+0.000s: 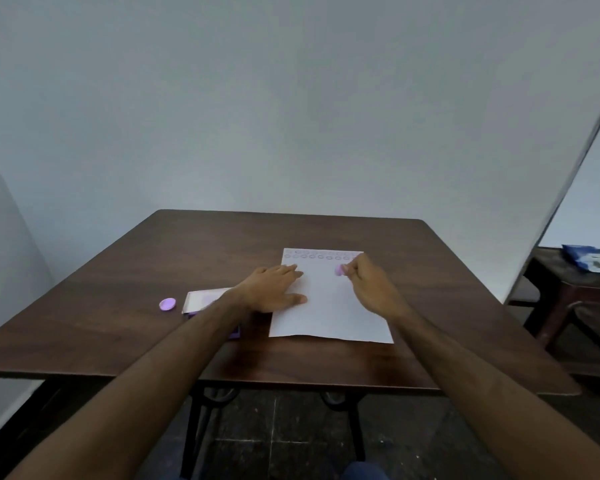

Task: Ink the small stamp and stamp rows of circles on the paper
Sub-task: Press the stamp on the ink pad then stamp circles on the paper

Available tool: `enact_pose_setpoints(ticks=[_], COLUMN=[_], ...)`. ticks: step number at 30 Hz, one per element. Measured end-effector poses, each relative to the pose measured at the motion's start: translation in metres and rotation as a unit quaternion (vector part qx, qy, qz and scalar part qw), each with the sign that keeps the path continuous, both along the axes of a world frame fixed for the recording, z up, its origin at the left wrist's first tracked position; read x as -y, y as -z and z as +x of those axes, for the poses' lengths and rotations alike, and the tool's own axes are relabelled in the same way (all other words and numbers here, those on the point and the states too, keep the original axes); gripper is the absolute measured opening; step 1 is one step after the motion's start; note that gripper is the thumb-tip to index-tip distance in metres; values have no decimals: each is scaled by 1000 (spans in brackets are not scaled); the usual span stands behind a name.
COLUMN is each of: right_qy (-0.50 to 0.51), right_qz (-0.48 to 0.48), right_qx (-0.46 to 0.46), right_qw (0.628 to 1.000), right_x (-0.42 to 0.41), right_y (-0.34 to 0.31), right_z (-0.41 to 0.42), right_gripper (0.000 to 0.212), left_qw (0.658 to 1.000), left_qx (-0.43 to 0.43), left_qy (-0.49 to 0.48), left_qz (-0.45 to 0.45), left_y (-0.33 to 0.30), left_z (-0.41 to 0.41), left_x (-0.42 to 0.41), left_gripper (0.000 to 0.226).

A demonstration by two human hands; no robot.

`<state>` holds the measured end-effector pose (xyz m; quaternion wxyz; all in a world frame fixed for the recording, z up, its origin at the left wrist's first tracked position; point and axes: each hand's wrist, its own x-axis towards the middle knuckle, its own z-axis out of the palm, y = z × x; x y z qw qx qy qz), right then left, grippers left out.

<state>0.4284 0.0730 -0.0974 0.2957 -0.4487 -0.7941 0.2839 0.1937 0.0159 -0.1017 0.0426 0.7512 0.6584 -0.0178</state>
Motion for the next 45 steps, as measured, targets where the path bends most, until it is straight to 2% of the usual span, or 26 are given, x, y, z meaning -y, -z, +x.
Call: enact_pose_setpoints(ticks=[3,9,13,18,22,26,31,36,38,41,43,45], right_qy=[-15,-44,-84,-149,-133,-103,-91,-125,-135,-153,-182,-229], right_qz=[-2,56,62,13,4,19,0,18,14,41,38,-18], right_qx=[45,112,130,93,99,75,40,26,53,45,10,-30], right_qw=[999,991,986,984,986,992,995,992,989,986,982,973], right_x=[5,29,53,62,38,10,-3,7,9,21,31,43], right_y=[5,10,16,14,6,5,6,15,19,9,3,0], right_z=[1,16,33,70,90,88,77,83,86,85,75,63], right_gripper=[24,21,20,13,32,15,20,15,15,19,20,21], left_qw=[1000,995,992,991,992,986,983,975,974,967,967,970], left_qx=[-4,-79,-45,-3,5,5,73,138,112,18,9,30], left_qy=[-10,29,65,87,90,114,120,138,162,199,199,193], left_qz=[-21,49,101,102,87,120,119,107,116,156,155,144], left_y=[5,9,8,13,15,16,23,28,30,21,18,20], left_z=[2,-1,1,10,16,20,13,10,10,14,19,23], left_x=[-1,19,32,42,44,47,56,71,76,81,81,83], left_gripper=[74,72,64,58,53,42,36,34,35,38,37,37])
